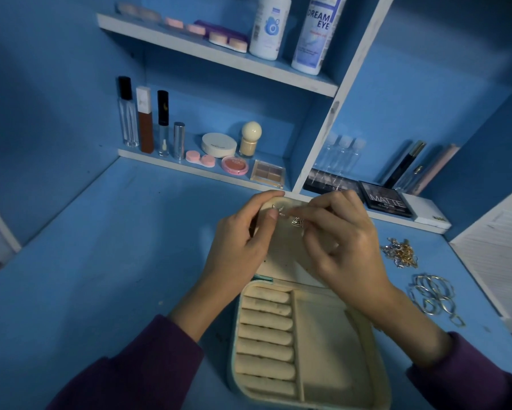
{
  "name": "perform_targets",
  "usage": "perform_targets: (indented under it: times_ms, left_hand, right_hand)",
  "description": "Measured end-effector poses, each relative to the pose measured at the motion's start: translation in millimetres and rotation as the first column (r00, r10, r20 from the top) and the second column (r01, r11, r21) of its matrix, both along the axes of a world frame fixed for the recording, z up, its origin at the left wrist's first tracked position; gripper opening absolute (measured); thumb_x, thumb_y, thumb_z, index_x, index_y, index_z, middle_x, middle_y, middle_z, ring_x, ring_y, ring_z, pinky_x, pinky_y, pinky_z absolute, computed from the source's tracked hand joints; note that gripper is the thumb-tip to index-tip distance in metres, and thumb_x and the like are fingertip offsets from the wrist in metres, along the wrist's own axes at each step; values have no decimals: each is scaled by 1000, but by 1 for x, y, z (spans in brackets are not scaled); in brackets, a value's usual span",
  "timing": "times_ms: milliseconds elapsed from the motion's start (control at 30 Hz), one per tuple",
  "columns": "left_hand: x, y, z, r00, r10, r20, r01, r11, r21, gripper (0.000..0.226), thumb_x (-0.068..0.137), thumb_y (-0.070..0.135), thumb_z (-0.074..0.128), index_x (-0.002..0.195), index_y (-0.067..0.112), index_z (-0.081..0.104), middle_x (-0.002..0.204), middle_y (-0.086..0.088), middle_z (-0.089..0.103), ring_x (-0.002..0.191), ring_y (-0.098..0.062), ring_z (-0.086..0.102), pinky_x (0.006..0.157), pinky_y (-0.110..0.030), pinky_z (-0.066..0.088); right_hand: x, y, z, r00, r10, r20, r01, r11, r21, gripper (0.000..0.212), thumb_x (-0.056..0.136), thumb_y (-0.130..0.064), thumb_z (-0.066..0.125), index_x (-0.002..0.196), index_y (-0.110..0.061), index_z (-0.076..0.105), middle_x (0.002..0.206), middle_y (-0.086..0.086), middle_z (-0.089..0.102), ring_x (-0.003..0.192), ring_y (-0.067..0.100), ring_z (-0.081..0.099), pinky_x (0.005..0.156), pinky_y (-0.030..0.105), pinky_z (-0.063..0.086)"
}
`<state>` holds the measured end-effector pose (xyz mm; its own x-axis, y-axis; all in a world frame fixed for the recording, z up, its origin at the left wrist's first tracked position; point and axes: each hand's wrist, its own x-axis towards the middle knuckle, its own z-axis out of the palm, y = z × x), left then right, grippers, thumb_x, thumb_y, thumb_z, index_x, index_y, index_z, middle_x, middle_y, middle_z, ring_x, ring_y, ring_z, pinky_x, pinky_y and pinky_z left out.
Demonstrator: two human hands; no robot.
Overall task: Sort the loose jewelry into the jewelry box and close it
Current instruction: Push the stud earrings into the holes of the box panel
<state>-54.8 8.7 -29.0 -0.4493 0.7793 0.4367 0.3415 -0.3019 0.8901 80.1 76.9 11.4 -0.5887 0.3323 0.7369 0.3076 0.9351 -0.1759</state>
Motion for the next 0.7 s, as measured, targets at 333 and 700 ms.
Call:
perform_targets:
  times_ms: [333,700]
  left_hand:
    - [-2,3,-4,996,53,-66,-55,998,-20,27,97,23,55,122,29,61,63,-14,56,53,-17,44,51,-24,37]
    - [-6,6,-8,996,39,-74,-38,999,19,23,91,41,51,109,54,56,64,-13,52,58,-23,45,55,-39,41]
  right_hand:
    - [35,15,17,981,-159,-107,131,965,-228,28,79,-5,48,90,-21,68,80,-1,59,79,3,45,68,13,33]
    - [90,55,7,909,-310,278,416,725,-549,19,86,-8,62,83,-26,66,75,-6,63,68,12,56,60,13,41]
